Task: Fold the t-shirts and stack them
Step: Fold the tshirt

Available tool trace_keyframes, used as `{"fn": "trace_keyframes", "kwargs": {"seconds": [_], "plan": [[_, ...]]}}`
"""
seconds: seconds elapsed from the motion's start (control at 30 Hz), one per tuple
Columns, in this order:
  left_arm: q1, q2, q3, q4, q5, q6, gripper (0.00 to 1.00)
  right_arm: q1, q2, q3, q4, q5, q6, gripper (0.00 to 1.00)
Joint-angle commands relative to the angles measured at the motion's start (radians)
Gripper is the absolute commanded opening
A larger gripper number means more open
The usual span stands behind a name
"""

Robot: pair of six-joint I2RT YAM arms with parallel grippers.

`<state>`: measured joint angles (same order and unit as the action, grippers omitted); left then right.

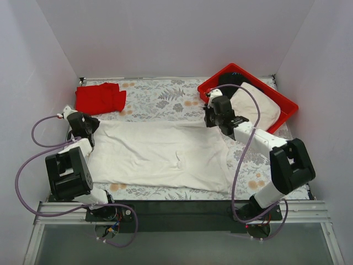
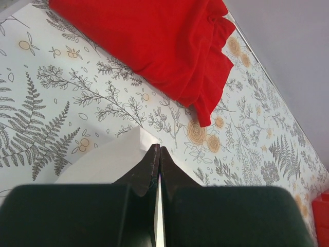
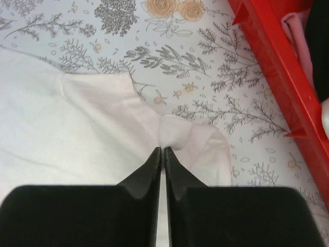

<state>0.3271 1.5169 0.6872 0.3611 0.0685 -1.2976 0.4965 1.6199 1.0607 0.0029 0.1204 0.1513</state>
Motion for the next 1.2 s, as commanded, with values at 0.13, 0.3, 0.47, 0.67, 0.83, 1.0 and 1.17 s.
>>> {"fn": "trace_keyframes", "kwargs": {"seconds": [0.13, 0.3, 0.47, 0.67, 0.83, 1.0, 1.17], "plan": [[0.001, -0.110, -0.066, 0.021, -0.088, -0.005, 0.00, 0.034, -0.280, -0.159, 0.055, 0.042, 0.021, 0.01], [0.003, -0.145, -0.103, -0.005, -0.122, -0.009, 0.00, 0.037, -0.390, -0.237, -0.001, 0.053, 0.024, 0.01], [0.001, -0.214, -0.149, -0.031, -0.182, -0.009, 0.00, 0.051, -0.495, -0.304, -0.072, 0.055, 0.039, 0.01], [0.001, -0.299, -0.213, -0.047, -0.216, -0.015, 0.00, 0.079, -0.620, -0.380, -0.155, 0.067, 0.070, 0.01], [0.001, -0.345, -0.244, -0.093, -0.262, -0.028, 0.00, 0.111, -0.715, -0.416, -0.233, 0.087, 0.093, 0.01], [0.001, -0.415, -0.290, -0.135, -0.331, -0.042, 0.00, 0.137, -0.776, -0.438, -0.296, 0.091, 0.116, 0.01], [0.001, -0.484, -0.321, -0.174, -0.418, -0.071, 0.00, 0.163, -0.811, -0.447, -0.345, 0.097, 0.125, 0.01]]}}
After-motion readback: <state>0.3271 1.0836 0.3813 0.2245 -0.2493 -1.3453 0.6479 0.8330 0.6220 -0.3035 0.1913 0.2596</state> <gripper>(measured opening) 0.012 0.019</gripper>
